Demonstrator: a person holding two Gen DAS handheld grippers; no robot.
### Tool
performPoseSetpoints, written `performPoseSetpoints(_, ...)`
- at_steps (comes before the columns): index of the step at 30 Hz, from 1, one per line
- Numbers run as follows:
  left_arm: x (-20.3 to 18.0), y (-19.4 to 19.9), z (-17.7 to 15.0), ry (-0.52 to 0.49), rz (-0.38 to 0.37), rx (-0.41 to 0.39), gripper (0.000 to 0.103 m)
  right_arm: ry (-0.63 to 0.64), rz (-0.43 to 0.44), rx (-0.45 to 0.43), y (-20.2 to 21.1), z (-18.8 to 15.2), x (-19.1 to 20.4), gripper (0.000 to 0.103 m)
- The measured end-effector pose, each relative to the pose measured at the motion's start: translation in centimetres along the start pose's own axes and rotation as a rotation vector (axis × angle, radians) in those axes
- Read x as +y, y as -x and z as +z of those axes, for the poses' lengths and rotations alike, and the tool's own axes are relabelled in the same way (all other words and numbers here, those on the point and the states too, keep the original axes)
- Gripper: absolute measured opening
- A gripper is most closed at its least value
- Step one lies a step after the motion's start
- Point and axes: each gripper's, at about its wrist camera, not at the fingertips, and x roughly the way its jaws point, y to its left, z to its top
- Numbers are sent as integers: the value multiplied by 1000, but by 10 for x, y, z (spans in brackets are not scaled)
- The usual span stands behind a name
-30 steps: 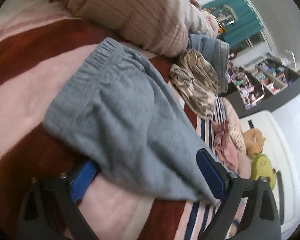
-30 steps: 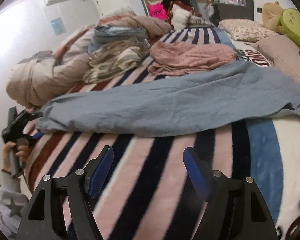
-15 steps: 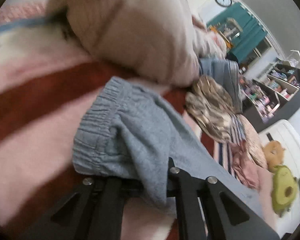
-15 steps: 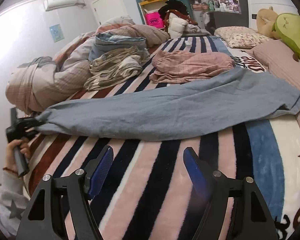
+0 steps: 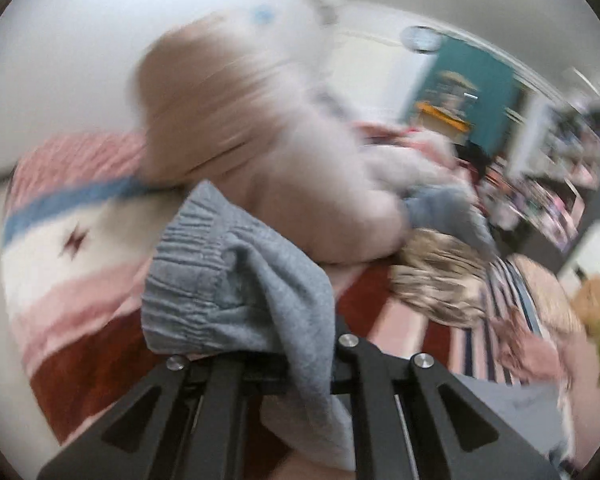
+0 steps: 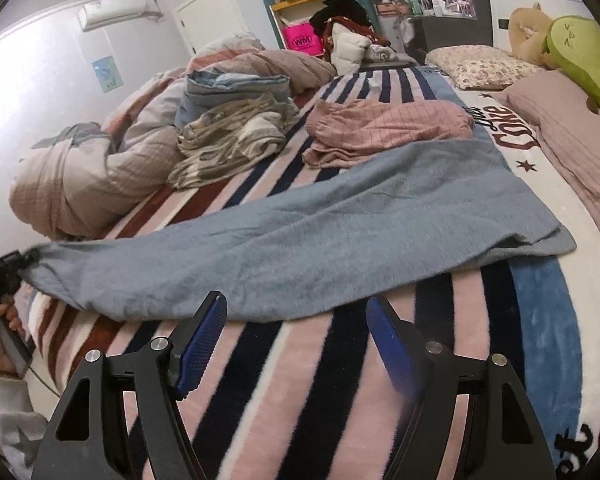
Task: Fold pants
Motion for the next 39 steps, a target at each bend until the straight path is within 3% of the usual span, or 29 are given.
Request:
performPoseSetpoints(3,-55,1,0,-103,-128,-1,6,16,-1,-11,5,2,-3,69)
performPoseSetpoints(6,-115,-10,-16,-210,-255,58,6,24,-4,-23,12,4,-11,69)
performPoseSetpoints(11,-205,-40,-71,-345,-443,245,6,20,24,-35,18,5,-32,69)
performPoseSetpoints(14,-238,-57,-106,-407,-500,362,6,38,41,-34,16,3,-42,69)
performPoseSetpoints(16,-249,-67,-124,-439,-492,424,7,45,40,-27,12,2,-46,69)
performPoseSetpoints(18,-253,-75,-135,-474,-488,489,17,40,42,-15,7,1,-50,69)
performPoseSetpoints(20,-255,-74,-140,-487,-511,530,35,28,53,-1,2,1,-52,69)
performPoseSetpoints(22,-254,-61,-138,-485,-556,501,78,14,67,12,-4,0,-51,69)
performPoseSetpoints(23,-250,-48,-132,-480,-578,460,83,13,74,18,-7,1,-48,69)
performPoseSetpoints(27,-224,-13,-100,-458,-618,372,86,26,110,26,-15,5,-28,73)
performPoseSetpoints(29,-207,-2,-85,-462,-584,332,92,35,139,24,-22,10,-11,76)
performPoseSetpoints(32,-175,6,-75,-464,-491,290,93,53,175,30,-35,16,13,82)
performPoseSetpoints(36,-132,-8,-79,-440,-387,347,93,65,135,78,-77,29,38,82)
performPoseSetpoints(39,-114,-25,-93,-409,-428,446,93,66,124,94,-110,38,51,82)
